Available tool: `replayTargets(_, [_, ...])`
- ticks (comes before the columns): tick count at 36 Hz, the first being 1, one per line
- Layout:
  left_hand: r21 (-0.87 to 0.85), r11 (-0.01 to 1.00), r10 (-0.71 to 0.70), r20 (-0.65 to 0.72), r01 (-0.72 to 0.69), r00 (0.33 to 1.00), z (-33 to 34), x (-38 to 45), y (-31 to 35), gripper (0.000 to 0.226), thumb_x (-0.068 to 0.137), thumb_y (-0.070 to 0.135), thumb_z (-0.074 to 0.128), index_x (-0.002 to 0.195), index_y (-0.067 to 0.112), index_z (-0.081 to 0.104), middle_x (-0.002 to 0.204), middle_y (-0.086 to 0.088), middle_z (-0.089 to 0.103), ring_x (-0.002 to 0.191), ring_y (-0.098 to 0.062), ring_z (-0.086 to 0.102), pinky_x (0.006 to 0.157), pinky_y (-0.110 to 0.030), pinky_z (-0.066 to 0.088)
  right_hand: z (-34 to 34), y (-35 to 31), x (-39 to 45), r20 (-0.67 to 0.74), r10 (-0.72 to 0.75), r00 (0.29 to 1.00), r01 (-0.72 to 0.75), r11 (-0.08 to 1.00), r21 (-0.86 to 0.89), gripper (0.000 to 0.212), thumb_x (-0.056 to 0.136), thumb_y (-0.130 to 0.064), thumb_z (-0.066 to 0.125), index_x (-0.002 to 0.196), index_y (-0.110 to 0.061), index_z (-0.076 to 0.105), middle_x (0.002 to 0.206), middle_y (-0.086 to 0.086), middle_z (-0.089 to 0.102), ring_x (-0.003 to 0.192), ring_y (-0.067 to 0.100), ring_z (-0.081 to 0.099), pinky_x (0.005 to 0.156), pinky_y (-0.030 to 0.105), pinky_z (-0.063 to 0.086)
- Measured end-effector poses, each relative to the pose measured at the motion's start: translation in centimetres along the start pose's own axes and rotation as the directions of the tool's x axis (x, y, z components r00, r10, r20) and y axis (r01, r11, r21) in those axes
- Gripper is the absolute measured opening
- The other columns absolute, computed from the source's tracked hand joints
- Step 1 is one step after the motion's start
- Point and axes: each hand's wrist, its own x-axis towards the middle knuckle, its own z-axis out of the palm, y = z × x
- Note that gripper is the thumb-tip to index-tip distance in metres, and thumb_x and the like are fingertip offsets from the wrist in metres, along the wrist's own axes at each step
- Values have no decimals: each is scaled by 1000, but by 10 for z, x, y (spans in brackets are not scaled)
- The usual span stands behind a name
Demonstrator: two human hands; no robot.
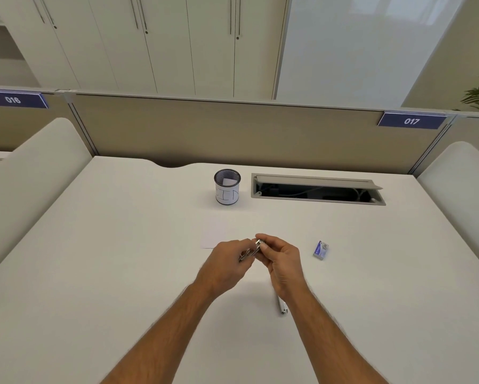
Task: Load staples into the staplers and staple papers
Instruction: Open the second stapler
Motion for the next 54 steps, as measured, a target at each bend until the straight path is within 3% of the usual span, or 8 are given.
replayTargets(10, [12, 999, -42, -35, 43, 998, -1, 2, 0, 11, 95, 39, 60, 90, 31, 54, 67, 5, 65, 58, -13, 54, 56, -32, 50, 1, 1, 1, -7, -5, 1000, 5, 998, -64, 27, 96, 9, 57, 102, -5, 79, 100, 23, 76, 93, 29, 75, 79, 29, 60])
replayTargets(15, [-32, 999, -41, -56, 39, 998, -2, -1, 2, 12, 94, 34, 58, 85, 29, 52, 55, 7, 55, 49, -13, 44, 46, -21, 36, 1, 2, 3, -13, -11, 1000, 10, 998, -64, 26, 96, 10, 56, 101, -3, 79, 100, 26, 75, 93, 33, 75, 81, 33, 61])
replayTargets(19, [-24, 998, -56, -58, 54, 997, -1, -4, 4, 12, 93, 28, 55, 85, 28, 46, 56, 0, 53, 48, -14, 39, 47, -35, 40, 2, 3, 3, -46, -3, 999, -1, 998, -68, 24, 95, 10, 57, 102, 0, 77, 103, 29, 74, 95, 35, 74, 83, 36, 61])
replayTargets(31, [-127, 991, -42, -17, 39, 999, -3, -13, 3, 14, 88, 23, 49, 94, 32, 41, 76, 1, 66, 61, -21, 55, 58, -48, 50, 1, -3, -1, -144, 4, 990, -5, 1000, -2, 24, 97, 14, 52, 107, 6, 72, 106, 28, 73, 101, 39, 74, 82, 35, 63])
replayTargets(41, [-273, 950, -155, 5, 150, 988, 1, -20, -5, 49, 81, 57, 71, 123, 40, 51, 91, 11, 70, 73, -7, 66, 64, -16, 52, 4, -21, -4, -81, -53, 995, 43, 991, -125, 24, 99, 10, 52, 110, 3, 72, 107, 26, 74, 99, 32, 76, 82, 31, 63])
replayTargets(44, [-257, 951, -179, -10, 170, 984, 6, -22, -11, 48, 82, 52, 72, 125, 33, 59, 86, 11, 69, 70, -5, 61, 67, -18, 50, 9, -27, -5, -55, -85, 995, 73, 980, -186, 24, 98, 8, 54, 107, -2, 75, 105, 22, 76, 97, 29, 77, 78, 28, 62])
replayTargets(49, [-234, 956, -195, -48, 178, 980, 11, -22, -10, 18, 91, 44, 64, 98, 29, 68, 71, 2, 66, 64, -15, 60, 67, -39, 54, 14, -30, -6, -23, -99, 995, 91, 964, -250, 24, 99, 6, 56, 109, -5, 75, 104, 16, 77, 99, 28, 76, 89, 39, 62])
replayTargets(54, [-211, 958, -212, -65, 194, 975, 12, -21, -6, 20, 95, 38, 61, 87, 21, 68, 67, -1, 64, 65, -20, 60, 69, -45, 54, 14, -29, -7, -37, -101, 994, 86, 951, -296, 25, 99, 4, 55, 108, -8, 75, 103, 13, 78, 98, 26, 77, 90, 39, 62])
